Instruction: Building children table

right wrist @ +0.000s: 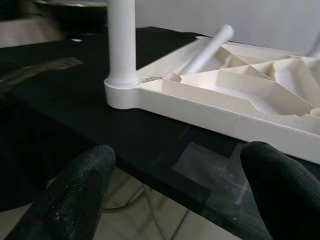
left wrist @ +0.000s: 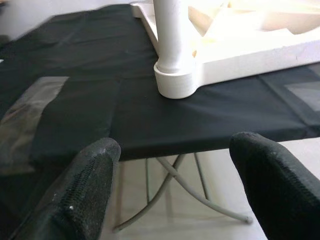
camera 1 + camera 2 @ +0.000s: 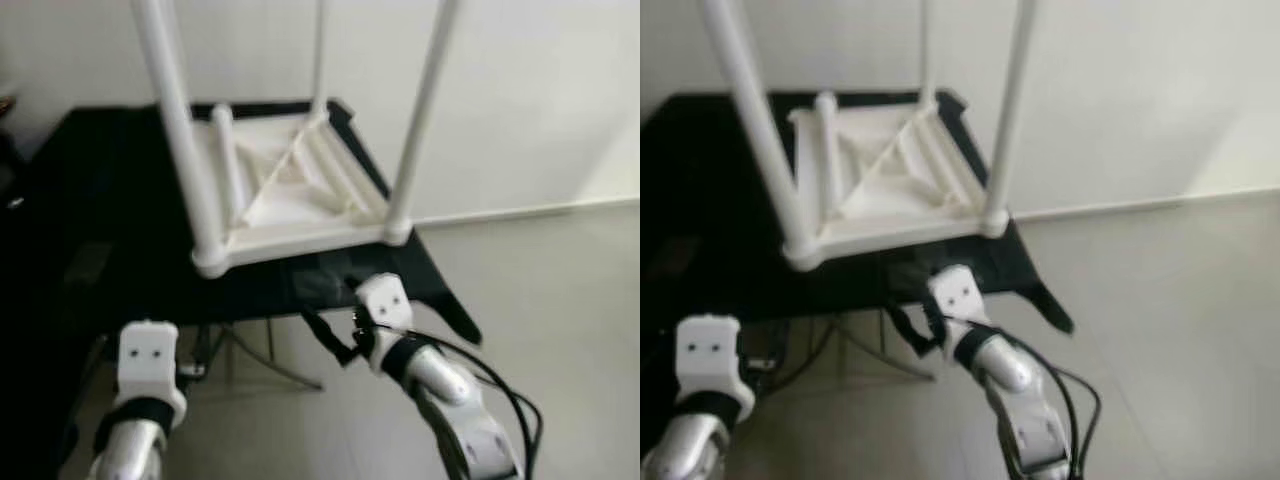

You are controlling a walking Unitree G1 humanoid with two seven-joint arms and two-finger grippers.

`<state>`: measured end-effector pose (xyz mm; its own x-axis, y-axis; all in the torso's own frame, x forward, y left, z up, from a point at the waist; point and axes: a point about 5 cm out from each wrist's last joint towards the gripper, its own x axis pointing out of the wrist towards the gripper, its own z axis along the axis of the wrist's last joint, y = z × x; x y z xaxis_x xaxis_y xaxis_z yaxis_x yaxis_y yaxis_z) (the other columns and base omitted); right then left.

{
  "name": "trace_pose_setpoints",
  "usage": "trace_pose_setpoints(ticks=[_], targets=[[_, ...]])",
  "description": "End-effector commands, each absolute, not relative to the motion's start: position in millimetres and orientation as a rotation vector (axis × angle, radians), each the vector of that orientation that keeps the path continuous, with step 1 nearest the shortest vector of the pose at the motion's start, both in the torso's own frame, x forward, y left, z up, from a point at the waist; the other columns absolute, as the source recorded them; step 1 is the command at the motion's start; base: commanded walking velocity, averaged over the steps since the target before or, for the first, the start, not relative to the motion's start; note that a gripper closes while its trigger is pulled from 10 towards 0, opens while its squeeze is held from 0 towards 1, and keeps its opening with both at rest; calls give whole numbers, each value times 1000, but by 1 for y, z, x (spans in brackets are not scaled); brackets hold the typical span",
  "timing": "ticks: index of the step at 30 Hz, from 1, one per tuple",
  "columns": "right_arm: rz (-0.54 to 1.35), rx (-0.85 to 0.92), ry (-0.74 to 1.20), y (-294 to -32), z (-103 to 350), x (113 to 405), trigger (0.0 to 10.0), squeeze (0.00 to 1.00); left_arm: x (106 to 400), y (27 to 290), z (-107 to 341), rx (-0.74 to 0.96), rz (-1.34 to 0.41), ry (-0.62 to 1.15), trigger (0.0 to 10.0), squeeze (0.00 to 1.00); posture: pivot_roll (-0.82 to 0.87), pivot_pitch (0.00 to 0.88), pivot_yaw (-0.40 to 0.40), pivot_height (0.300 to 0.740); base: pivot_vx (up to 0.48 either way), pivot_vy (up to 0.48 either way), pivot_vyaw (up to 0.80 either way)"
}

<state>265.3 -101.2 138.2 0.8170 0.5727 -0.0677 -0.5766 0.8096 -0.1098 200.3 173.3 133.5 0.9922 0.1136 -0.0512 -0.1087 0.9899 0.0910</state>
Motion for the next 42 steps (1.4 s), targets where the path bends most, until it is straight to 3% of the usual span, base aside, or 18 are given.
trace_pose_setpoints(ticks=[1,17,42], targets=[[603,-108,44,-106,135,267,10000,0,202,171,130,95,101,66,10000,0,-47,44,-9,740,0,-458,406],[629,-114,62,-113,131,276,10000,0,210,166,122,58,87,67,10000,0,-92,34,-37,740,0,-461,0],[645,-101,55,-111,131,279,10000,0,214,165,122,54,61,61,10000,0,-102,37,-8,740,0,-460,0]])
